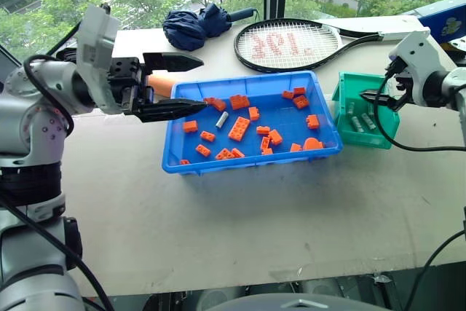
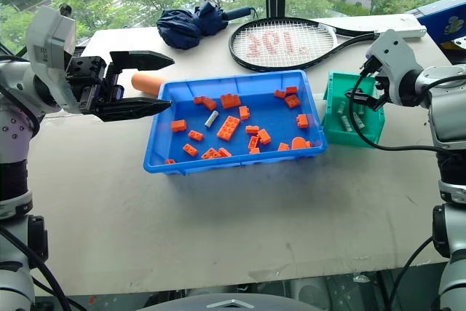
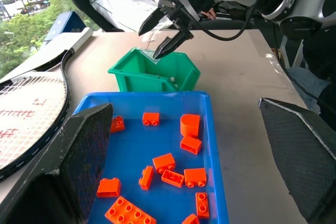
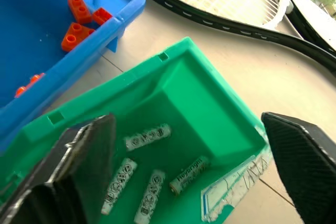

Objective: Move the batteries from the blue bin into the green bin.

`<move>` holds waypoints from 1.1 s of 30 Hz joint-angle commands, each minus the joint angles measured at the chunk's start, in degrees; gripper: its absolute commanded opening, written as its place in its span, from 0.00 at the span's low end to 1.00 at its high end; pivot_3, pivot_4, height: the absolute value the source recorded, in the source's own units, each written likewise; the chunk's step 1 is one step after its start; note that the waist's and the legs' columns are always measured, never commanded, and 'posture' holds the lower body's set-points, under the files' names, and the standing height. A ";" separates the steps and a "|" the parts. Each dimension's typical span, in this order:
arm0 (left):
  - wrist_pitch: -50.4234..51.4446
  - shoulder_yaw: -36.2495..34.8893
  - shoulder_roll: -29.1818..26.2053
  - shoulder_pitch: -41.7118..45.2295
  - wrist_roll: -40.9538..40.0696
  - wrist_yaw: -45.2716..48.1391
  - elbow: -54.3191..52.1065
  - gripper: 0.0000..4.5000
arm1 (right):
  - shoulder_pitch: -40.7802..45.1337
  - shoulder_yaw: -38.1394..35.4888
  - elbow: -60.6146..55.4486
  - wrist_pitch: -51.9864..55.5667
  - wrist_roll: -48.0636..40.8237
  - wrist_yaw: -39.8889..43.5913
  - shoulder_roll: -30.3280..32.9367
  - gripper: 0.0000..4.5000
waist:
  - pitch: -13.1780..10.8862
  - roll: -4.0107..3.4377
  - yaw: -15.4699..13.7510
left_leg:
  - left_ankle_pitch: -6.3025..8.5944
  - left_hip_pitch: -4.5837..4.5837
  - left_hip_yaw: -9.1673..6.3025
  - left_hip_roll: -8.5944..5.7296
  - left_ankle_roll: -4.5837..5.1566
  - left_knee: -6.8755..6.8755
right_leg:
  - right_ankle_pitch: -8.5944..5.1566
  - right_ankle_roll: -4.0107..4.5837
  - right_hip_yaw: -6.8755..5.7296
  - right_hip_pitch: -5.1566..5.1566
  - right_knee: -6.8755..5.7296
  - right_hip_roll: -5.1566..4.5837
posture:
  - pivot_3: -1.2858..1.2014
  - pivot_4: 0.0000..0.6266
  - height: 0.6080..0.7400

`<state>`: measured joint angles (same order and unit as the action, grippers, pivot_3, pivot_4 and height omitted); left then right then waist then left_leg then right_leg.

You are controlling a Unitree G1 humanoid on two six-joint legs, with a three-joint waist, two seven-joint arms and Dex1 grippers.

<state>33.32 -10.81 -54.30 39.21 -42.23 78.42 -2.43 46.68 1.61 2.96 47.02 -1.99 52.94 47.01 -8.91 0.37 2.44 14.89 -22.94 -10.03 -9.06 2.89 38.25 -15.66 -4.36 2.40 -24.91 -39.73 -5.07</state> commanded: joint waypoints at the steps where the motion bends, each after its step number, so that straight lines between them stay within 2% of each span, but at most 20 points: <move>1: -0.76 -3.37 -2.89 -2.63 1.13 -0.07 -0.01 1.00 | 1.96 -1.57 -3.98 0.47 -3.83 -0.82 -3.02 0.98 | 0.00 0.00 0.15 | 0.00 0.00 0.00 0.00 0.00 -0.01 | 0.00 0.00 0.01 0.00 0.00 0.00 | 0.52 0.24 1.00; 5: -1.94 -6.35 -5.34 -8.05 2.48 0.16 1.07 1.00 | 2.73 1.11 -6.18 1.97 -6.09 -3.44 -10.25 0.98 | 0.00 0.00 0.22 | 0.00 0.02 0.01 0.04 0.00 -0.03 | 0.00 0.00 0.02 -0.01 -0.02 0.04 | 0.52 0.24 1.00; 9: -3.13 -10.79 -7.69 -14.52 3.46 0.50 2.48 1.00 | 3.91 6.99 -5.61 1.24 -6.06 -6.76 -20.19 0.98 | 0.00 0.00 0.21 | 0.00 0.03 0.01 0.05 0.00 -0.03 | 0.00 0.00 0.00 -0.01 -0.01 0.05 | 0.52 0.24 1.00; 14: -5.09 -15.70 -9.26 -22.70 5.29 0.76 2.40 1.00 | 7.01 12.40 1.22 -2.26 -4.86 -10.95 -32.03 0.98 | 0.00 0.00 -0.01 | 0.00 0.03 -0.01 0.05 0.00 -0.03 | 0.00 0.01 -0.04 0.00 0.00 0.05 | 0.52 0.24 1.00; 21: -4.54 -21.19 -8.47 -30.00 4.65 -1.21 -0.30 1.00 | 11.78 17.39 14.82 -9.72 -2.92 -13.26 -44.19 0.98 | 0.02 0.03 0.16 | 0.00 0.06 -0.07 0.04 -0.01 -0.01 | 0.01 0.02 -0.10 0.01 -0.01 0.07 | 0.52 0.24 1.00; 24: -4.51 -21.68 -8.12 -30.82 4.48 -1.95 -1.01 1.00 | 12.98 17.29 17.08 -11.71 -2.82 -12.98 -45.90 0.98 | 0.02 0.03 0.20 | 0.00 0.06 -0.08 0.03 -0.01 -0.01 | 0.01 0.03 -0.10 0.01 -0.01 0.08 | 0.52 0.24 1.00; 28: -5.18 -19.87 -6.69 -29.68 4.54 -4.25 -2.37 1.00 | 12.91 15.60 15.00 -11.70 -3.86 -11.87 -44.57 0.98 | 0.02 0.03 0.15 | 0.00 0.08 -0.11 0.03 -0.01 -0.01 | 0.01 0.03 -0.14 0.01 0.00 0.08 | 0.52 0.24 1.00; 33: -5.01 -11.80 -2.79 -23.56 7.12 -11.03 -4.03 1.00 | 7.01 11.85 -0.22 -6.18 -8.71 -8.19 -36.84 0.98 | 0.04 0.06 -0.05 | 0.00 0.07 -0.27 -0.02 -0.01 0.05 | 0.02 0.03 -0.27 0.08 0.02 0.03 | 0.52 0.24 1.00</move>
<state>29.17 -24.05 -57.37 13.87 -36.17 69.55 -4.87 54.60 16.12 9.38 38.99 -8.24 43.59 9.06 -8.88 0.43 2.38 14.89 -22.87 -10.30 -9.09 2.88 38.30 -15.64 -4.33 2.14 -24.80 -39.72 -5.04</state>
